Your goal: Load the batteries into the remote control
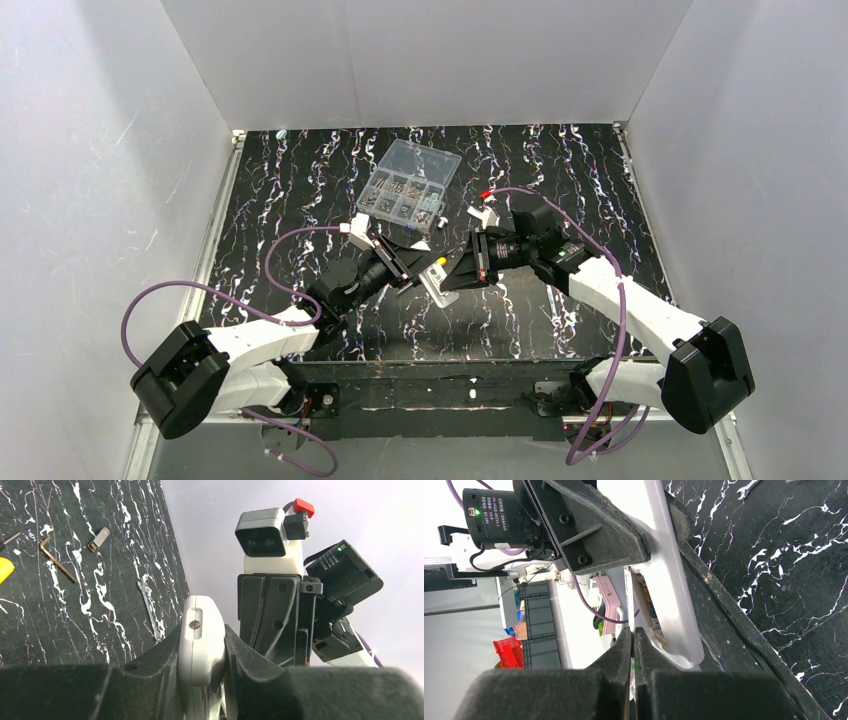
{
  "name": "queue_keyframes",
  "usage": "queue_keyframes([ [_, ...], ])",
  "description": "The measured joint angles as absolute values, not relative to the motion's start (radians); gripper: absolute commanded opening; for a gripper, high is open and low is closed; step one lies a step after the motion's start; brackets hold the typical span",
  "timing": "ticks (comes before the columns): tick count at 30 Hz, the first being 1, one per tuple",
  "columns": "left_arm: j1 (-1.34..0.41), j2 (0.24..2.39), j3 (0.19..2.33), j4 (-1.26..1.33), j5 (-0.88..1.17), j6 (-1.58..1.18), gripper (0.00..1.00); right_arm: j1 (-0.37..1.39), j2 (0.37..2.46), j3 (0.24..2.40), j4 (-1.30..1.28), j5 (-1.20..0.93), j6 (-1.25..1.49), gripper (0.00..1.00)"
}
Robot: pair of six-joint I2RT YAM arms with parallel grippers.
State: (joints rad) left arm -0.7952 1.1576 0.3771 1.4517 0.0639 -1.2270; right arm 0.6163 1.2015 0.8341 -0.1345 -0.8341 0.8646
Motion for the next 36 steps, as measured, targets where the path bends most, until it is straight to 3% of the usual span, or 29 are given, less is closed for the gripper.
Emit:
queue_keyframes([
  [7, -0.795, 1.158, 0.377, 1.451, 0.065, -1.226, 0.0, 0.616, 1.208, 0.834, -0.135, -0.834, 0.865, 0.02],
  [36, -0.795, 1.172, 0.38, 1.425, 0.082, -1.213, 0.0, 0.617, 1.233, 0.847, -0.186, -0.818, 0.856, 0.41],
])
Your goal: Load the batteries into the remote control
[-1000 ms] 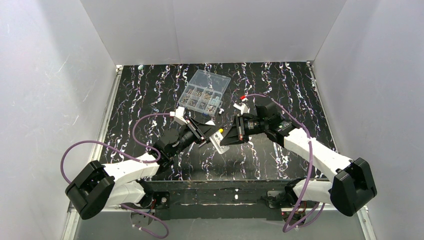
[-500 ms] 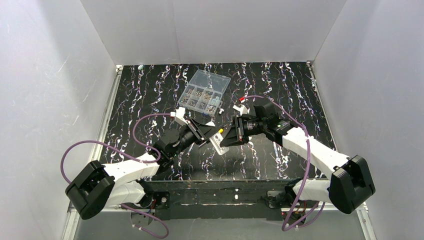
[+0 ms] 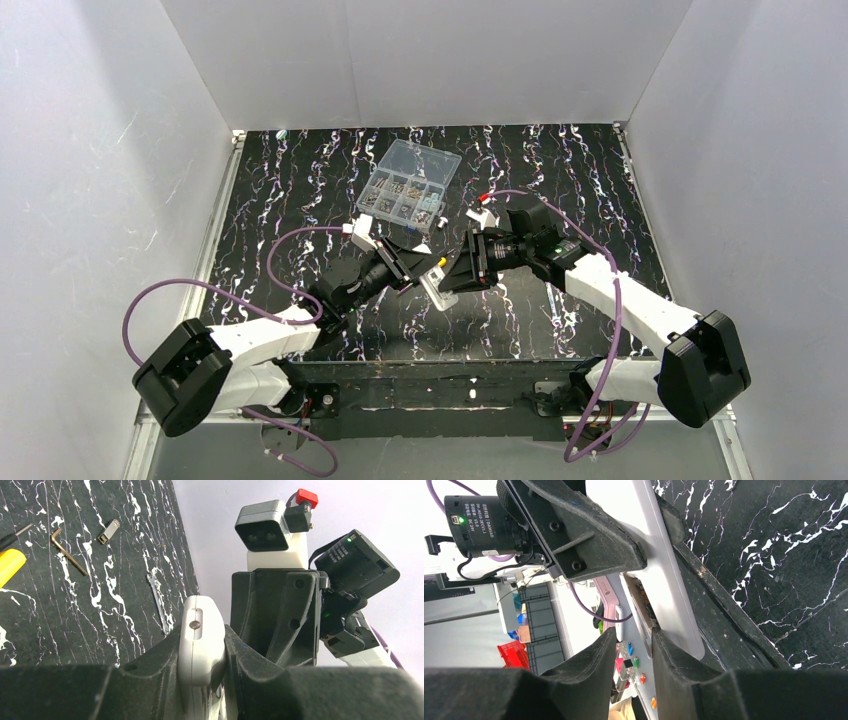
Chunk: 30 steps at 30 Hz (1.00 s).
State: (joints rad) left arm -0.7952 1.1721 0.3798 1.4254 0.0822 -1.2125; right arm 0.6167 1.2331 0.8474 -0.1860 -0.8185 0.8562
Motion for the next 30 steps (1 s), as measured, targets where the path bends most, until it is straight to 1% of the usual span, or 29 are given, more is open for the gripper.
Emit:
queue_keyframes([
  [6, -0.795, 1.173, 0.381, 1.423, 0.082, -1.212, 0.0, 0.617, 1.232, 0.857, -0.197, -0.818, 0.853, 0.47],
  [10, -0.795, 1.173, 0.381, 1.423, 0.082, -1.212, 0.0, 0.617, 1.226, 0.863, -0.216, -0.812, 0.84, 0.49],
  [30, -0.795, 1.173, 0.383, 1.429, 0.092, -1.215, 0.0, 0.616, 1.188, 0.889, -0.301, -0.71, 0.794, 0.5],
])
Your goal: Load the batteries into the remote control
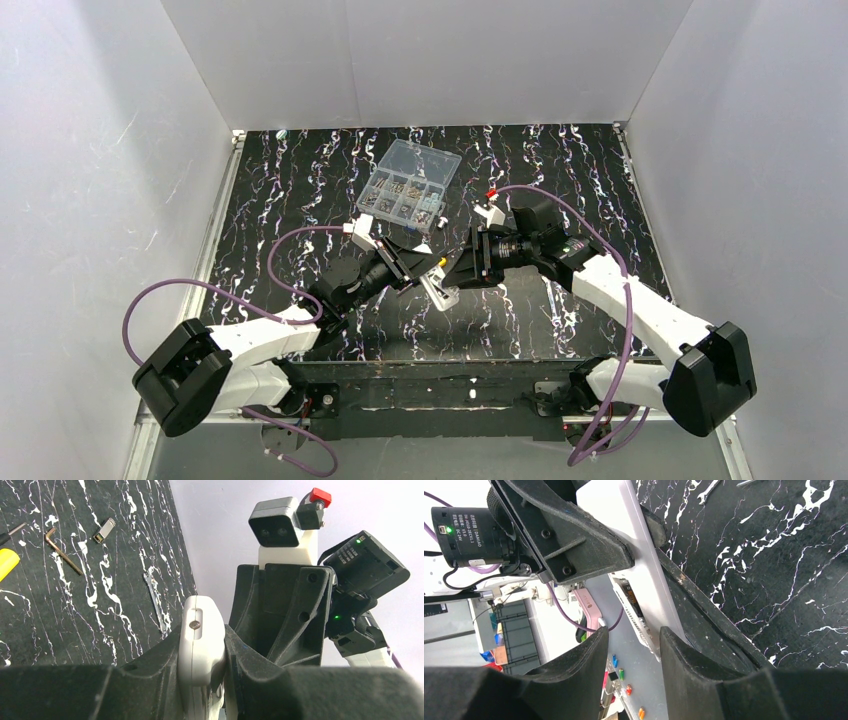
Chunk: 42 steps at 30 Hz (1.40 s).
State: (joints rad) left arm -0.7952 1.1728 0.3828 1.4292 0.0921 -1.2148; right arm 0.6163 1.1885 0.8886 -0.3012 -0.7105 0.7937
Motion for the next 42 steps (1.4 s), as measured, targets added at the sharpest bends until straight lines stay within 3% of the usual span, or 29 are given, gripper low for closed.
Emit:
queue_keyframes([
  [5, -0.795, 1.173, 0.383, 1.431, 0.093, -1.216, 0.0, 0.616, 1.185, 0.89, -0.303, -0.705, 0.785, 0.44],
  [13, -0.795, 1.173, 0.387, 1.437, 0.095, -1.22, 0.0, 0.614, 1.185, 0.89, -0.315, -0.697, 0.778, 0.2],
  [42, -0.796, 1.173, 0.389, 1.439, 0.09, -1.243, 0.0, 0.613, 1.057, 0.828, -0.16, -0.715, 0.878, 0.02],
])
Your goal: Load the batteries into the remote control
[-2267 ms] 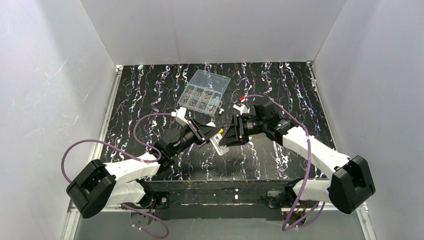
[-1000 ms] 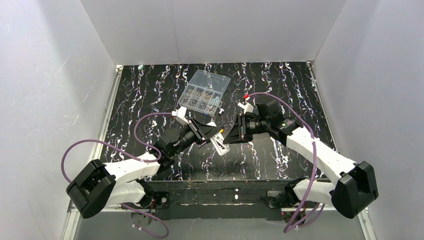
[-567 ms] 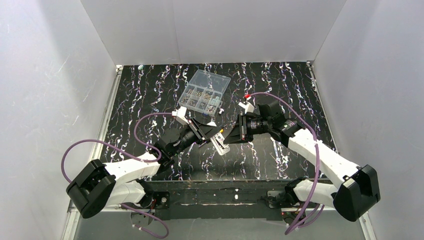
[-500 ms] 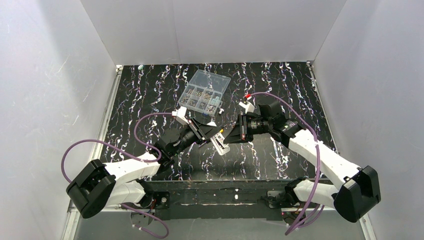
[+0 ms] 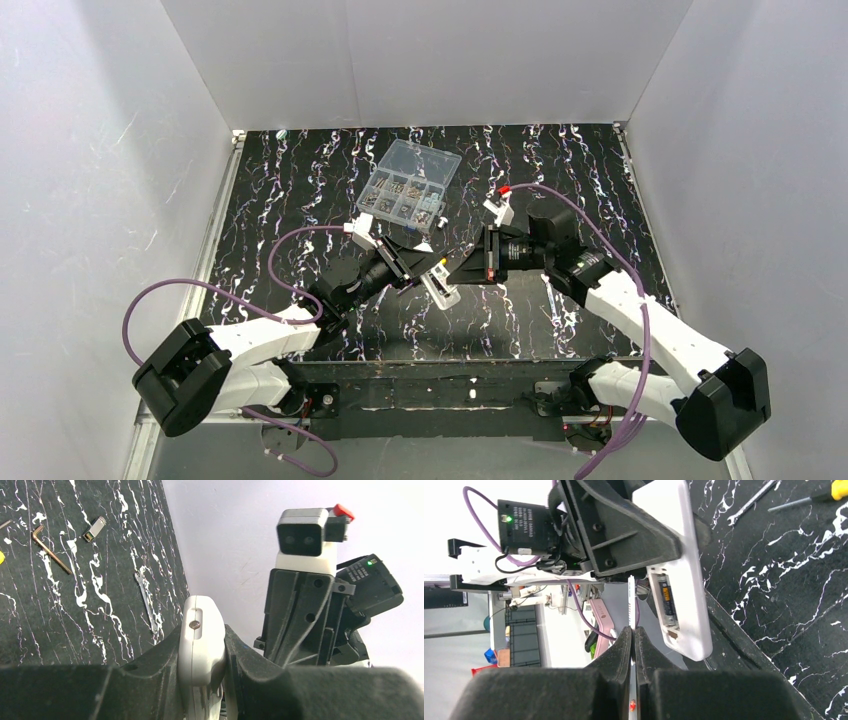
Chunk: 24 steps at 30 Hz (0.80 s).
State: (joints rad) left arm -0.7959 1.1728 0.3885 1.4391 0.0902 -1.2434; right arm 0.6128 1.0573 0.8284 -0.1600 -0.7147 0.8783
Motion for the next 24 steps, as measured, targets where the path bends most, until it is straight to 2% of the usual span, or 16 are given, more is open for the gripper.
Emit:
queue_keyframes([
  [24, -0.795, 1.176, 0.393, 1.435, 0.069, -1.249, 0.0, 0.613, 1.1, 0.722, 0.025, -0.703, 1.02, 0.01],
])
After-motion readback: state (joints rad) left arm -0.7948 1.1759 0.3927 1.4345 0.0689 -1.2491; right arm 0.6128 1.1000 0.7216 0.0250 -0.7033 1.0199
